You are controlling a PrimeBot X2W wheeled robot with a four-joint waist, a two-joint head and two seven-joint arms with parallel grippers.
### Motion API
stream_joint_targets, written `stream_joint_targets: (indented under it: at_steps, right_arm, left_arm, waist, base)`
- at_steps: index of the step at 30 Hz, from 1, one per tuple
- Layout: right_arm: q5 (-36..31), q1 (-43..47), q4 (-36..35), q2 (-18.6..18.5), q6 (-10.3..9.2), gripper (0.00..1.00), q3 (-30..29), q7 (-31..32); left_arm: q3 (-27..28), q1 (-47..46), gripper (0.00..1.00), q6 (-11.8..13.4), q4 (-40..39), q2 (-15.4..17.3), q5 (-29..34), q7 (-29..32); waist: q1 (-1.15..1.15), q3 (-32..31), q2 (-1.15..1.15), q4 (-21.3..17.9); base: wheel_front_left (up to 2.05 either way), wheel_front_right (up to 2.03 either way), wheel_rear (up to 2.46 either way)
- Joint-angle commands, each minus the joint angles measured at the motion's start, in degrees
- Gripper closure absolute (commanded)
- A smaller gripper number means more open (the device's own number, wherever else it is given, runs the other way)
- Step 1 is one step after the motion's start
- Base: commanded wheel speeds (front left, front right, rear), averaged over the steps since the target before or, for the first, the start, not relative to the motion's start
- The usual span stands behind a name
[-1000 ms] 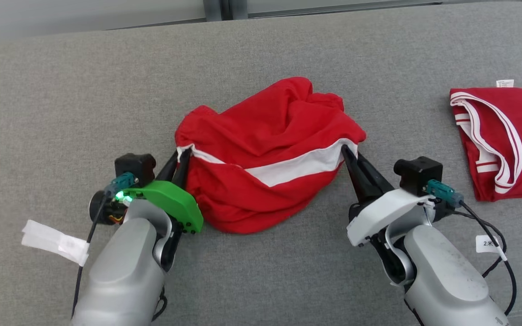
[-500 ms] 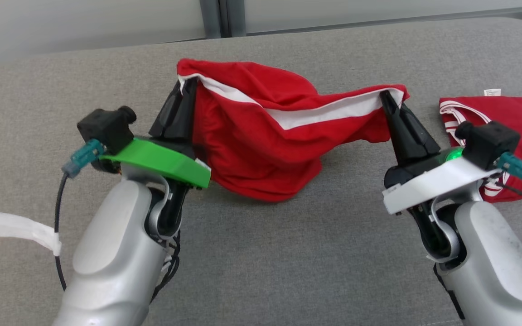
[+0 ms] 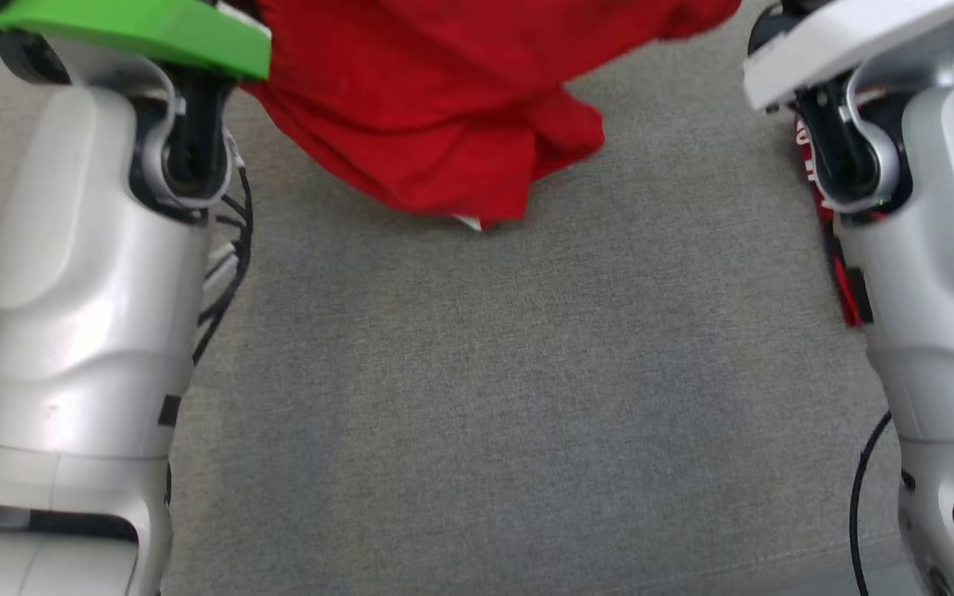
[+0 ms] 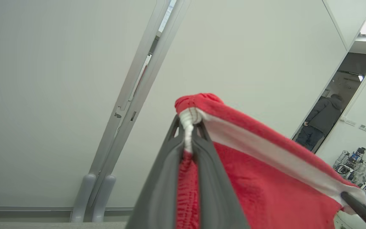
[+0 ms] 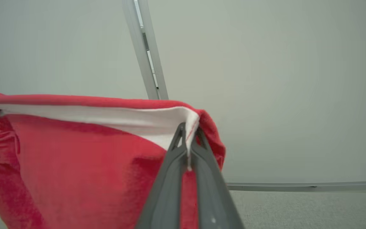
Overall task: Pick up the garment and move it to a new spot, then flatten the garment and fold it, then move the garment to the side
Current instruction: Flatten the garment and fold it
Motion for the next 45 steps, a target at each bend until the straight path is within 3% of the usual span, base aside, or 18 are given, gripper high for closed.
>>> stream_joint_targets:
  at_steps: [1,4,11,15,19,23,28,31,34,39,45]
  right_arm:
    - [-1.46,-3.57,2.25,0.39,0.01,1.0,-0.38,-1.81]
    - [0.84,-10.62,6.98,3.31,-0.04,1.0,-5.14,-6.48]
    - [-1.7,-21.03,9.81,5.22,-0.04,1.0,-7.46,-16.62]
    - [-4.49,-19.76,8.97,4.57,-0.04,1.0,-5.96,-18.23]
    - [-6.3,-14.04,11.02,2.42,-0.03,1.0,-1.22,-18.5]
    - [-2.41,-4.05,11.59,-2.2,-0.03,1.0,6.11,-13.64]
    - [4.26,8.89,4.14,-8.95,-0.03,1.0,10.7,-4.07]
    - [4.3,16.74,-1.97,-13.1,-0.03,1.0,10.4,1.24]
    - [5.2,25.52,-9.32,-14.79,-0.04,1.0,8.46,7.42]
    - [4.33,39.71,-20.39,-14.44,-0.1,1.0,1.51,15.99]
    - [4.87,58.03,-32.12,-9.31,-0.09,1.0,-5.53,30.56]
  left_arm:
    - [1.49,-2.54,1.0,0.27,1.11,0.34,-1.2,-1.18]
    - [4.47,-7.41,1.0,0.84,2.37,-1.28,-2.34,-3.38]
    - [7.57,-13.51,1.0,-0.5,-2.31,-2.93,-0.96,-4.54]
    - [8.31,-9.97,1.0,-1.04,-7.07,-3.31,-0.31,-4.41]
    - [5.87,-3.17,1.0,-1.64,-6.01,-3.31,-1.4,-4.33]
    - [2.13,7.37,1.0,-2.35,-3.54,-3.35,-2.71,-4.33]
    - [-1.58,18.45,1.0,-2.53,-2.63,-2.49,-2.72,-4.33]
    - [-3.9,25.28,1.0,-2.5,-3.81,0.45,-3.85,-4.33]
    - [-5.43,32.08,1.0,-2.51,-6.47,3.13,-5.14,-4.34]
    - [-6.17,42.54,1.0,-2.4,-10.37,5.16,-7.25,-4.04]
    - [-7.21,52.28,1.0,-0.42,-15.59,5.51,-9.29,-1.96]
  waist:
    - [0.0,4.42,0.0,-2.86]
    - [0.0,5.55,0.0,-2.53]
    - [0.0,6.69,0.0,-1.23]
    - [0.0,7.54,0.0,-0.75]
    - [0.0,7.89,0.0,-0.25]
    - [0.0,5.61,0.0,0.97]
    - [0.0,0.91,0.0,1.61]
    - [0.0,-1.8,0.0,1.66]
    - [0.0,-4.44,0.0,1.89]
    - [0.0,-7.97,0.0,3.03]
    - [0.0,-9.97,0.0,5.06]
  base:
    - [0.0,0.0,0.0]
    - [0.0,0.0,0.0]
    - [0.0,0.0,0.0]
    - [0.0,0.0,0.0]
    - [0.0,0.0,0.0]
    - [0.0,0.0,0.0]
    - [0.0,0.0,0.0]
    - [0.0,0.0,0.0]
    - [0.0,0.0,0.0]
    - [0.0,0.0,0.0]
    - [0.0,0.0,0.0]
